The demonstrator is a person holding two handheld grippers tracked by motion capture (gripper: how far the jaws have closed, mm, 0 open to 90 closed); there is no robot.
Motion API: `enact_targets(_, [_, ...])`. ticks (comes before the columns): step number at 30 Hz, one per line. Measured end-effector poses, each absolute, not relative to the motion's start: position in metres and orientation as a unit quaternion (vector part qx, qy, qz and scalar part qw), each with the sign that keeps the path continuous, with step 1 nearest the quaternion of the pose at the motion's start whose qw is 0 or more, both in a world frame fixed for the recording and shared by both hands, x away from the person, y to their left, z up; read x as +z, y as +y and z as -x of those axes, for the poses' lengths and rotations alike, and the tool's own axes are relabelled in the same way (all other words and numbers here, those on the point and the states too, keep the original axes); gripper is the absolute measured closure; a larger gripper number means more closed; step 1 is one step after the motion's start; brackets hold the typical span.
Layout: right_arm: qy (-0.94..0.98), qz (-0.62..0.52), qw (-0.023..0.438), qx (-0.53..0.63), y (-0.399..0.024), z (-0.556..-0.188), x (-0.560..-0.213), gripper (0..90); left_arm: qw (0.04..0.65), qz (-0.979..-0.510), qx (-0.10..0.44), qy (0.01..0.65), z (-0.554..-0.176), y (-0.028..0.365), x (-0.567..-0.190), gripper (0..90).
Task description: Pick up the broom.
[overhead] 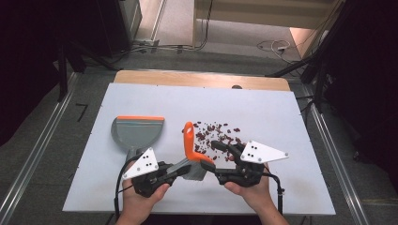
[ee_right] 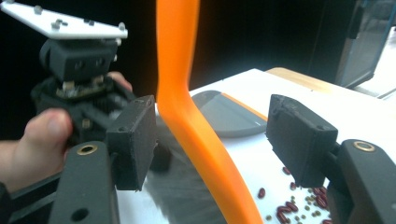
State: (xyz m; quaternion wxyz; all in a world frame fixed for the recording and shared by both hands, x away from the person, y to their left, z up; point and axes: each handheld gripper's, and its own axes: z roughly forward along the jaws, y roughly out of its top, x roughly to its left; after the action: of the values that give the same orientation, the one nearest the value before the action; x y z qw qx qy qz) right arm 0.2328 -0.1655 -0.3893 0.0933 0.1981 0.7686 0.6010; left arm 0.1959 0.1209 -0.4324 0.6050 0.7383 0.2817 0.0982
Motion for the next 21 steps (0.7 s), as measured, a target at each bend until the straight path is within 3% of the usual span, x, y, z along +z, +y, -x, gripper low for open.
enact_targets(7, [0.797, -0.188, 0.015, 0.574, -0.183, -0.257, -0.4, 31.6, 0.618, -0.745, 0.083, 0.239, -0.199, 0.137, -0.427, 86.6])
enact_targets(12, [0.817, -0.136, -0.061, 0.558, -0.178, -0.259, -0.408, 39.8, 0.62, -0.758, 0.05, 0.194, -0.199, 0.139, -0.427, 86.5])
enact_targets(21, [0.854, -0.083, -0.102, 0.504, -0.158, -0.25, -0.418, 50.2, 0.623, -0.767, 0.009, 0.156, -0.198, 0.134, -0.426, 86.5])
